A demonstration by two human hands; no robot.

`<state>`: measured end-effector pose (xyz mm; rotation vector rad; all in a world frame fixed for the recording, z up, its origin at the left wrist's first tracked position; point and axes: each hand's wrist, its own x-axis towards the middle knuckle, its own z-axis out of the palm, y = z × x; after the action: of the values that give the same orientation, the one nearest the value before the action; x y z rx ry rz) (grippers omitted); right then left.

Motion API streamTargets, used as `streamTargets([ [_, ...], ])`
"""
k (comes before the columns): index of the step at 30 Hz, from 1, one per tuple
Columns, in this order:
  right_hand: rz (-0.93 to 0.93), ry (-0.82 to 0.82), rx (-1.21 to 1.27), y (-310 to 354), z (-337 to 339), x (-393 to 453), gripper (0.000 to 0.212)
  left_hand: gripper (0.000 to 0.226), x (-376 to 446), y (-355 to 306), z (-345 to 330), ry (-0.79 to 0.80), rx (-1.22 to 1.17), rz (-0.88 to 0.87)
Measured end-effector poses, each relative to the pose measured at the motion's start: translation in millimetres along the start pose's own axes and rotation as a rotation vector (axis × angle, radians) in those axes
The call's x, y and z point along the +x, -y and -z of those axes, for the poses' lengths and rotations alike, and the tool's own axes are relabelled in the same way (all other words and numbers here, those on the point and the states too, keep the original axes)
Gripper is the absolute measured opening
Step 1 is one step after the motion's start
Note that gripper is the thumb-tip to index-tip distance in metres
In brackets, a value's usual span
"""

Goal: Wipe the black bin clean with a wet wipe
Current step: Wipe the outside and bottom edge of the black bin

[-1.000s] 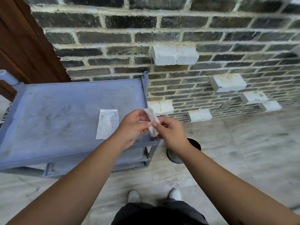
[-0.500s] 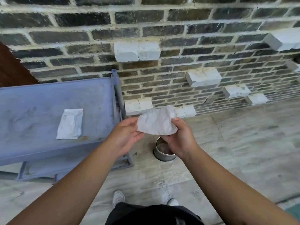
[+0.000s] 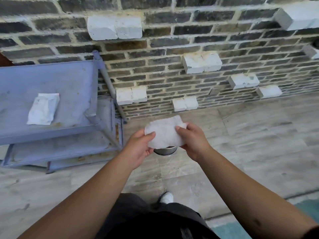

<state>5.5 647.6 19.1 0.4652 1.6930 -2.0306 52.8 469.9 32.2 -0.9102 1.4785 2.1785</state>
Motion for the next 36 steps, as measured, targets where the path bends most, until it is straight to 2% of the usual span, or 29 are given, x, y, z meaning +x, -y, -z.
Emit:
streamTargets([
  [5,0.136,-0.237,-0.120,-22,13,-12,0.012,0.005,-4,21,2,-0.024,0.290,-0.129],
  [10,0.215,-0.358,-0.237,-49,19,-33,0.023,0.008,-1,48,9,-0.035,0.373,-0.157],
  [15,0.202,-0.339,-0.192,-66,29,-30,0.017,0.012,14,76,10,-0.076,0.381,-0.145],
  [18,0.111,-0.251,0.043,-85,42,-8,0.015,0.010,36,96,6,-0.083,0.380,-0.161],
  [20,-0.002,-0.129,0.193,-113,58,25,0.015,0.013,71,117,5,-0.106,0.395,-0.195],
  [23,-0.085,-0.004,0.182,-169,81,93,0.018,0.016,143,153,8,-0.140,0.382,-0.242],
  [28,0.048,-0.006,0.071,-278,129,246,0.018,0.022,309,251,25,-0.120,0.345,-0.336],
  [31,0.106,0.046,0.032,-319,152,324,0.019,0.014,392,288,33,-0.104,0.328,-0.417],
  [33,0.138,0.091,0.081,-341,161,375,0.025,0.015,448,308,41,-0.093,0.321,-0.480],
  [36,0.161,0.150,0.190,-353,168,416,0.014,0.020,492,312,47,-0.065,0.352,-0.537],
])
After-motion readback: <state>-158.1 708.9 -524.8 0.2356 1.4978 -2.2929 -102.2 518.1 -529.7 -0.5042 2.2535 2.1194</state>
